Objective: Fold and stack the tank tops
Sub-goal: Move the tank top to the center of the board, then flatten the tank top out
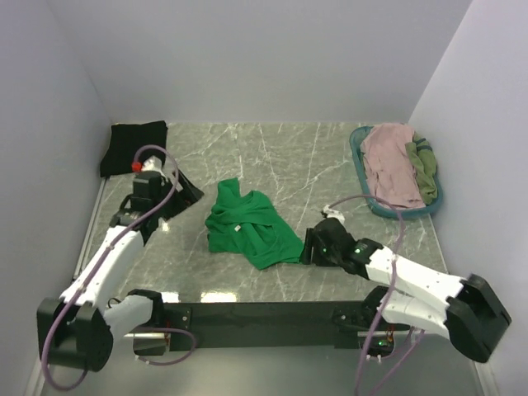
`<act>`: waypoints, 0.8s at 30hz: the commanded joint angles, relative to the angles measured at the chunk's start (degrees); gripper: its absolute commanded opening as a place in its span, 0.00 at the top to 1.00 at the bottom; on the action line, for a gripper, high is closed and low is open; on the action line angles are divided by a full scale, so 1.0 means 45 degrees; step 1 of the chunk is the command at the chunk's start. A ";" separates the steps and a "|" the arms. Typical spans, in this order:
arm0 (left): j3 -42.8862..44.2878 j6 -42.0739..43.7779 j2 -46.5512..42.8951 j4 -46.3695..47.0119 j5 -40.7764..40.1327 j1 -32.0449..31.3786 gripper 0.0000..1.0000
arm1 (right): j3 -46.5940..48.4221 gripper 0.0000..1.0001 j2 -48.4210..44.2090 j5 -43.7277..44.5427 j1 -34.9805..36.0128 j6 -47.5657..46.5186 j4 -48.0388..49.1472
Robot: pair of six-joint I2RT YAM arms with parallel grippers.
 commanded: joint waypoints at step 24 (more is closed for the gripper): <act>0.0049 -0.1516 0.5293 0.3198 0.0368 -0.2161 0.34 | 0.3120 0.31 0.3527 0.3304 0.5754 0.2974 0.2520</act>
